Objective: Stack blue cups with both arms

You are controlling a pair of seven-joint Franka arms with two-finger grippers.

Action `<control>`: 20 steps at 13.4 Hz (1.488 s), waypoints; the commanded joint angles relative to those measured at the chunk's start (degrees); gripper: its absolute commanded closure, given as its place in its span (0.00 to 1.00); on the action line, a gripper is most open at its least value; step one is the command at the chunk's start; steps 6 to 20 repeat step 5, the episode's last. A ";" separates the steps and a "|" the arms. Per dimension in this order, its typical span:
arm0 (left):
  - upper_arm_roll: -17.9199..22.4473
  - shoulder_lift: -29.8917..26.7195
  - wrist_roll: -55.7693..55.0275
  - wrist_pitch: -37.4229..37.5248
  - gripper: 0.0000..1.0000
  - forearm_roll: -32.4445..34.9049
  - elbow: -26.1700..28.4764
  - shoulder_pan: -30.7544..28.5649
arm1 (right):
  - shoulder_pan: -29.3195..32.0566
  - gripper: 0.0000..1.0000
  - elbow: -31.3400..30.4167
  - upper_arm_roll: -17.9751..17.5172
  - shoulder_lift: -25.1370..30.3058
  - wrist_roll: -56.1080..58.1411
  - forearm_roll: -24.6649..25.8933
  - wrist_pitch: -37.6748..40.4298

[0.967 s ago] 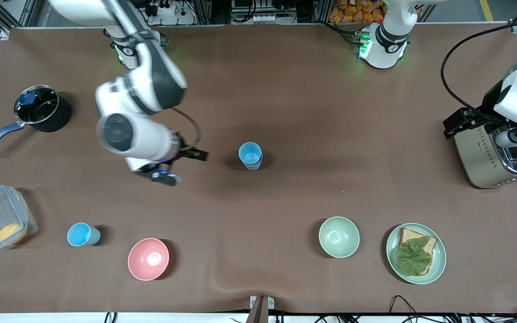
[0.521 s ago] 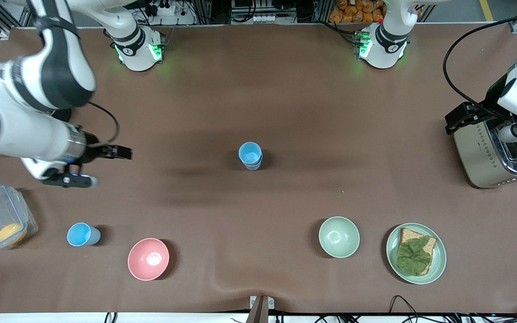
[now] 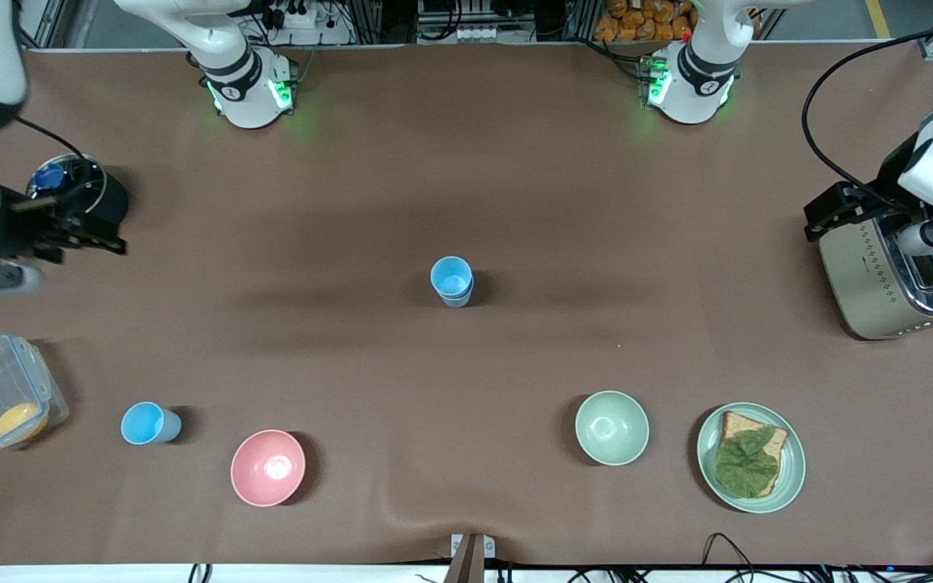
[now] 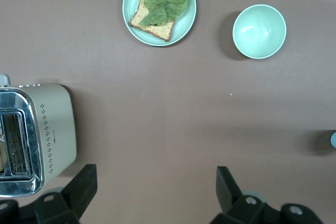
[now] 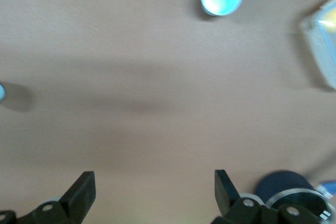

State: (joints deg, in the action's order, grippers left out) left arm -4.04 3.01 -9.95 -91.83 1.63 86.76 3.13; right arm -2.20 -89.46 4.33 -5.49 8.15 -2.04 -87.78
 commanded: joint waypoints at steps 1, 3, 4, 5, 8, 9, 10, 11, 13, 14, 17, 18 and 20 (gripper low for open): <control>0.35 -0.37 2.57 1.22 0.00 -1.63 -0.71 -0.93 | 1.75 0.00 -1.42 -1.07 4.86 -0.23 2.13 2.69; 0.44 -0.37 2.74 1.57 0.00 -1.72 -1.58 -1.02 | 2.89 0.00 -1.50 -0.99 5.66 -2.42 0.64 2.96; 0.35 -0.28 2.75 2.96 0.00 -1.54 -1.77 -1.20 | 2.99 0.00 -1.59 -0.90 6.01 -3.39 -0.32 3.05; 0.35 -0.19 2.92 3.24 0.00 -1.54 -1.77 -1.11 | 2.99 0.00 -1.59 -0.64 6.28 -4.53 -0.68 3.05; 0.35 -0.19 2.92 3.24 0.00 -1.54 -1.77 -1.11 | 2.99 0.00 -1.59 -0.64 6.28 -4.53 -0.68 3.05; 0.35 -0.19 2.92 3.24 0.00 -1.54 -1.77 -1.11 | 2.99 0.00 -1.59 -0.64 6.28 -4.53 -0.68 3.05; 0.35 -0.19 2.92 3.24 0.00 -1.54 -1.77 -1.11 | 2.99 0.00 -1.59 -0.64 6.28 -4.53 -0.68 3.05; 0.35 -0.19 2.92 3.24 0.00 -1.54 -1.77 -1.11 | 2.99 0.00 -1.59 -0.64 6.28 -4.53 -0.68 3.05; 0.35 -0.19 2.92 3.24 0.00 -1.54 -1.77 -1.11 | 2.99 0.00 -1.59 -0.64 6.28 -4.53 -0.68 3.05; 0.35 -0.19 2.92 3.24 0.00 -1.54 -1.77 -1.11 | 2.99 0.00 -1.59 -0.64 6.28 -4.53 -0.68 3.05; 0.35 -0.19 2.92 3.24 0.00 -1.54 -1.77 -1.11 | 2.99 0.00 -1.59 -0.64 6.28 -4.53 -0.68 3.05; 0.35 -0.19 2.92 3.24 0.00 -1.54 -1.77 -1.11 | 2.99 0.00 -1.59 -0.64 6.28 -4.53 -0.68 3.05; 0.35 -0.19 2.92 3.24 0.00 -1.54 -1.77 -1.11 | 2.99 0.00 -1.59 -0.64 6.28 -4.53 -0.68 3.05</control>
